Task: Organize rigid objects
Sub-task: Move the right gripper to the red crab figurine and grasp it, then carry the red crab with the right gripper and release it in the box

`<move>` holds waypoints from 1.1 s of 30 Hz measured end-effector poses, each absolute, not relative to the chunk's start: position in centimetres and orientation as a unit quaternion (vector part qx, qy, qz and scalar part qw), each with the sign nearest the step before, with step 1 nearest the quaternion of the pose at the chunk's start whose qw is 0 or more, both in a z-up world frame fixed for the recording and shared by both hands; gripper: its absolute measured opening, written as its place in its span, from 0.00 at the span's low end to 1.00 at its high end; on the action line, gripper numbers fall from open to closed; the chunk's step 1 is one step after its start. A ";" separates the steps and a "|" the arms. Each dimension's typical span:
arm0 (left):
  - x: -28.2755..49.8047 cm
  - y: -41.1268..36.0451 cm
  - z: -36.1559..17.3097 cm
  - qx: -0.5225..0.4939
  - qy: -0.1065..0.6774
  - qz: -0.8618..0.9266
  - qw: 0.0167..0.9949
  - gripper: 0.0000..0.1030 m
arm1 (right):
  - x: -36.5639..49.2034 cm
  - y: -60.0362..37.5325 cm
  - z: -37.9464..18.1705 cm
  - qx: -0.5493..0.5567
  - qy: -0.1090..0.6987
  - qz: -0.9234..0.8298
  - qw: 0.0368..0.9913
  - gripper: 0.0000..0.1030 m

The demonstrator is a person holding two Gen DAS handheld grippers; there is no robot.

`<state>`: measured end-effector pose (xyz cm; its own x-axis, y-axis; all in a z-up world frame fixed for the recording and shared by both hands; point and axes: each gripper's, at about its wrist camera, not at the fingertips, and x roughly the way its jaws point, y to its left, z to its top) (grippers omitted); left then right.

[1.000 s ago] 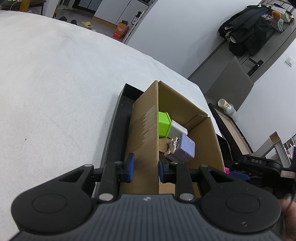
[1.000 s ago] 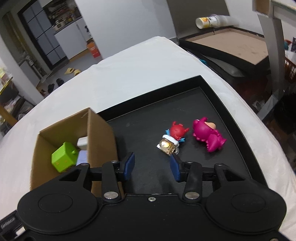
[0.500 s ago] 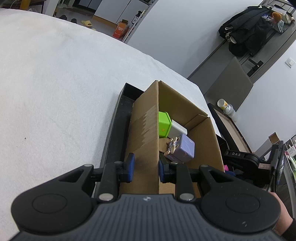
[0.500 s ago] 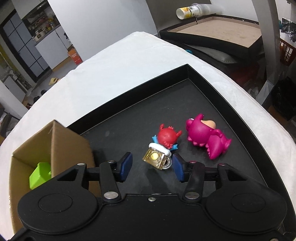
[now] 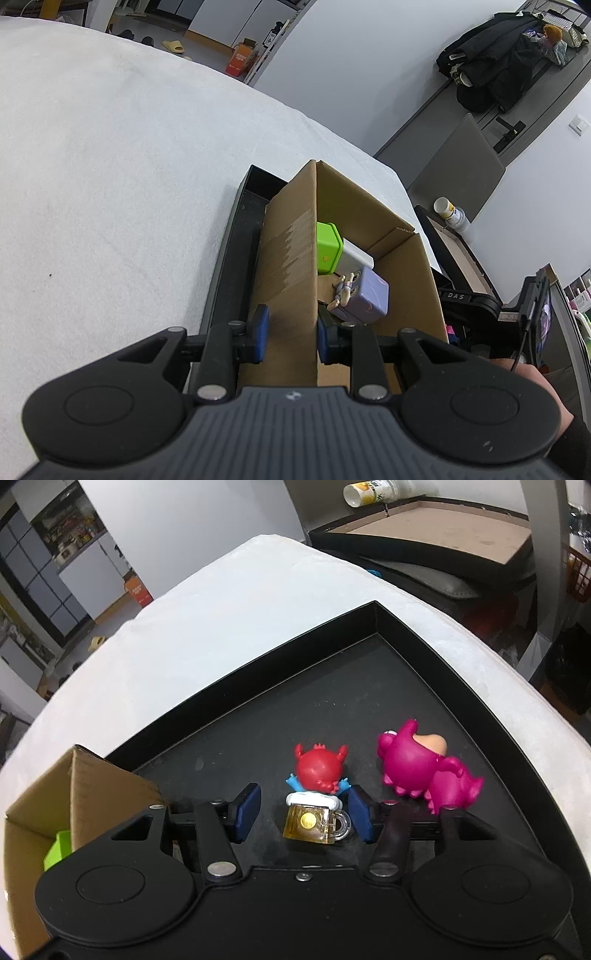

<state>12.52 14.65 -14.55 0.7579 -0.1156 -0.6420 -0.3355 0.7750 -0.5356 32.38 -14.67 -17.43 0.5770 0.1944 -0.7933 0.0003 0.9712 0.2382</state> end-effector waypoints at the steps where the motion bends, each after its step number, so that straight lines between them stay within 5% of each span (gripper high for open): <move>1: 12.5 14.6 -14.5 -0.330 0.342 0.063 0.878 0.24 | 32.5 -14.5 -17.5 0.099 0.458 0.056 0.882 0.53; 11: 12.6 14.7 -14.5 -0.330 0.342 0.062 0.877 0.24 | 33.4 -13.3 -17.5 0.057 0.455 0.040 0.888 0.53; 15: 12.6 14.7 -14.5 -0.330 0.343 0.062 0.877 0.24 | 33.3 -12.8 -17.4 0.040 0.455 0.035 0.889 0.37; 33: 12.6 14.7 -14.5 -0.330 0.342 0.063 0.877 0.24 | 29.3 -12.8 -12.9 0.019 0.419 0.084 0.904 0.37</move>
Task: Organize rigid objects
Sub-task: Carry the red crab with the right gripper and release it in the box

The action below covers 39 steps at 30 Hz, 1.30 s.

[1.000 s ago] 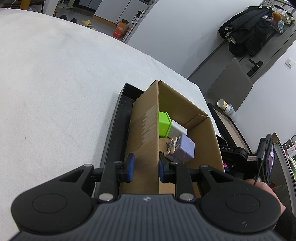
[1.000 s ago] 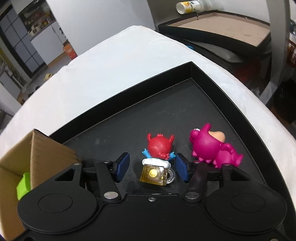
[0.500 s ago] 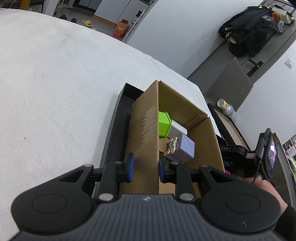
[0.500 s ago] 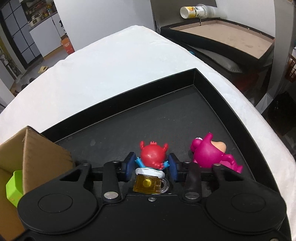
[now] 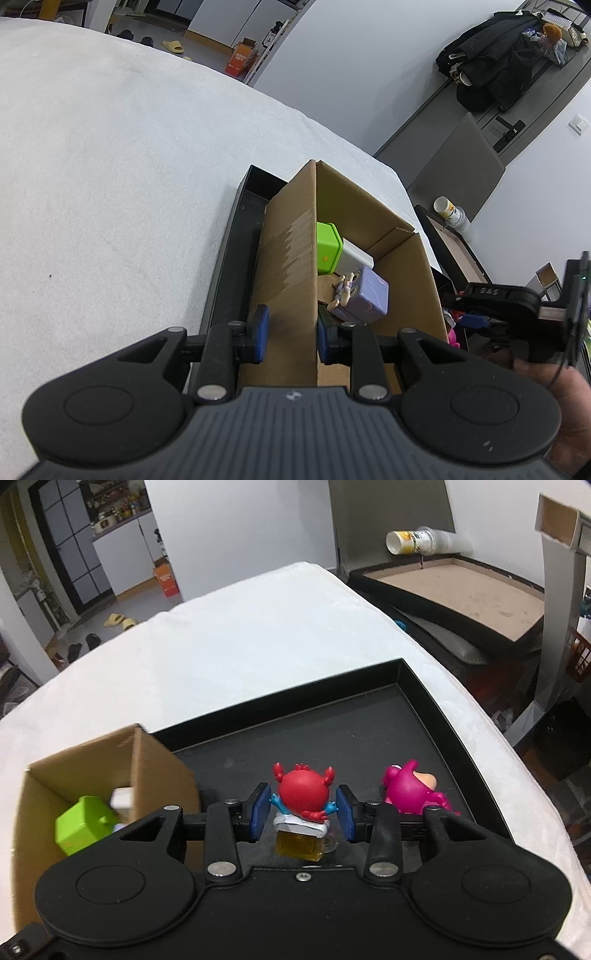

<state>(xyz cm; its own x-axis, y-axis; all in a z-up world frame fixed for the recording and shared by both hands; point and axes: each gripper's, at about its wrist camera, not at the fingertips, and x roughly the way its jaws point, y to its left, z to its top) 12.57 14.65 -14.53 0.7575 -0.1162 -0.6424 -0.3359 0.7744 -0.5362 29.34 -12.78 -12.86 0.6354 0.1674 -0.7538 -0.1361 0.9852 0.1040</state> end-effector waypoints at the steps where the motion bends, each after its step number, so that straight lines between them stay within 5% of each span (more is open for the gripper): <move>1: 12.6 14.7 -14.5 -0.330 0.342 0.063 0.877 0.24 | 29.1 -12.7 -12.5 0.019 0.417 0.088 0.905 0.37; 24: 12.6 14.6 -14.5 -0.330 0.343 0.063 0.877 0.24 | 26.2 -6.6 -5.8 0.003 0.363 0.204 0.909 0.37; 39: 12.6 14.5 -14.5 -0.331 0.343 0.061 0.877 0.24 | 23.5 -3.3 -7.9 -0.003 0.430 0.258 0.866 0.37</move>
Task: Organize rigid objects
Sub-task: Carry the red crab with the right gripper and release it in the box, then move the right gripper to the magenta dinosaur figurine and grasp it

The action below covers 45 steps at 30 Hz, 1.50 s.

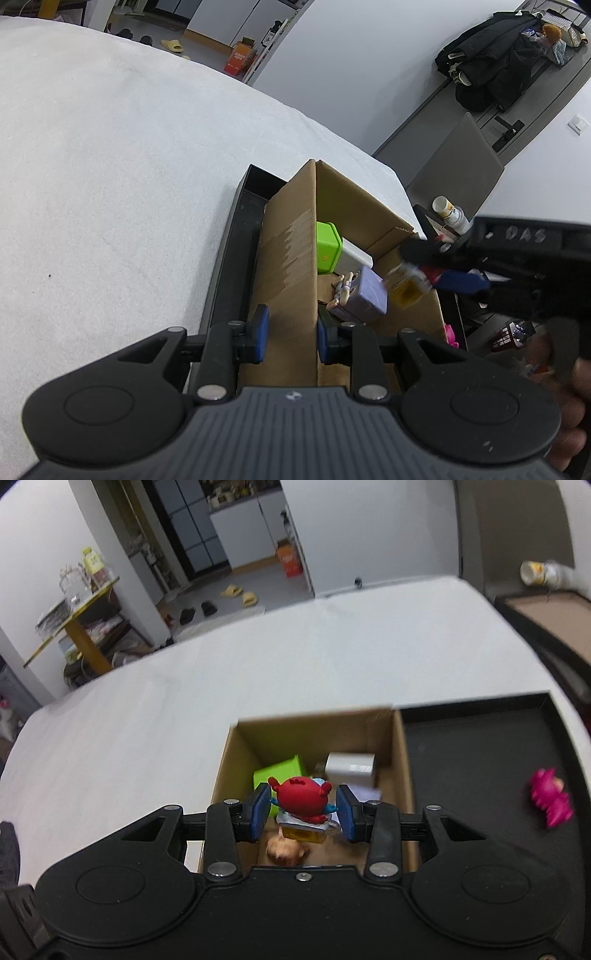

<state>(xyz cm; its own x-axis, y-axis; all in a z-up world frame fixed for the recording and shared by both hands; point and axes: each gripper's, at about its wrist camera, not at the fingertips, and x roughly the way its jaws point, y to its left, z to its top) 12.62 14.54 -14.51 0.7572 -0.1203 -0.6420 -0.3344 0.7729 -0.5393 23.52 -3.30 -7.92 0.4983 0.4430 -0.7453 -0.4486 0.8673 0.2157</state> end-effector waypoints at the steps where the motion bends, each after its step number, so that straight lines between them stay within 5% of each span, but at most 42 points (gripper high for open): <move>1: 12.6 14.6 -14.5 -0.332 0.343 0.061 0.877 0.24 | 23.4 -3.1 -8.1 -0.005 0.434 0.258 0.863 0.37; 26: 12.4 14.8 -14.5 -0.336 0.343 0.058 0.875 0.24 | 23.9 -1.6 -12.8 -0.011 0.487 0.217 0.846 0.41; 45: 12.3 14.7 -14.5 -0.332 0.343 0.060 0.877 0.24 | 22.9 -6.3 -6.7 0.006 0.431 0.220 0.875 0.52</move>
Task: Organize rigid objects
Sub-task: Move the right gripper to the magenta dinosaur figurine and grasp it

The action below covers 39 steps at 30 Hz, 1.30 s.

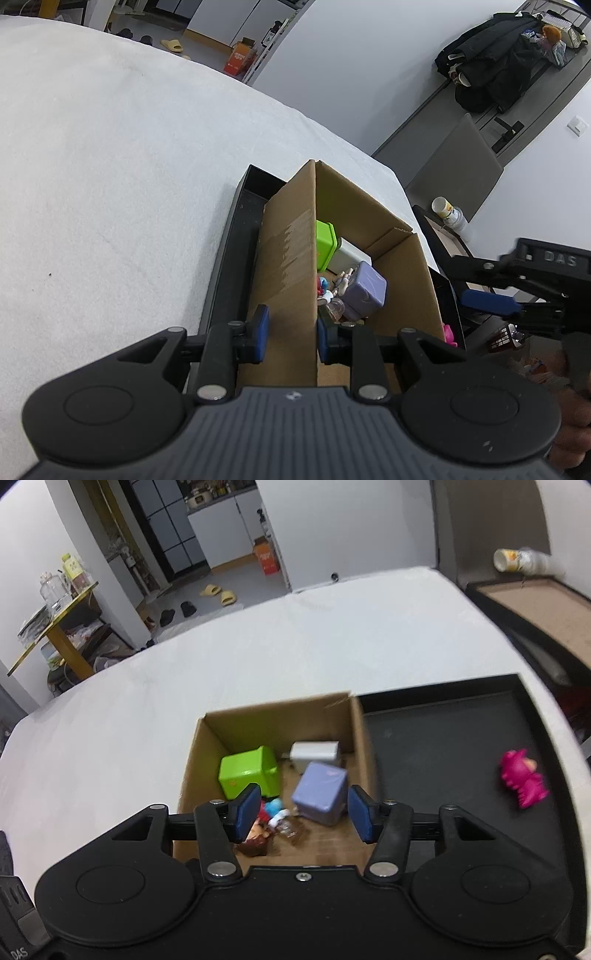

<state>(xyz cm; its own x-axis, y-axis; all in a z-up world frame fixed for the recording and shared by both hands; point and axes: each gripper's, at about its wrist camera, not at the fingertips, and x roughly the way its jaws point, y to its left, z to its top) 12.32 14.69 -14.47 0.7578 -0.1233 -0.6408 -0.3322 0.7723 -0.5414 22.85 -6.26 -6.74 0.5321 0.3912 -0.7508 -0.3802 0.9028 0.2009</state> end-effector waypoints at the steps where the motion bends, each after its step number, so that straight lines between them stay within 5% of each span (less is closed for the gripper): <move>1: 12.3 14.7 -14.5 -0.332 0.343 0.060 0.877 0.24 | 22.9 -6.7 -6.5 0.008 0.428 0.218 0.877 0.53; 11: 12.3 14.6 -14.4 -0.330 0.343 0.060 0.877 0.24 | 23.6 -11.1 -7.4 0.014 0.421 0.173 0.890 0.65; 39: 12.4 14.6 -14.4 -0.331 0.343 0.060 0.877 0.24 | 28.1 -18.2 -15.2 -0.030 0.406 0.088 0.909 0.75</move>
<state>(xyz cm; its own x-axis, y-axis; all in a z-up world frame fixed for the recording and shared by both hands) 12.37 14.64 -14.40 0.7573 -0.1210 -0.6418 -0.3329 0.7740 -0.5387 28.13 -18.22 -15.16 0.6549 0.1353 -0.7435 -0.1839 0.9828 0.0169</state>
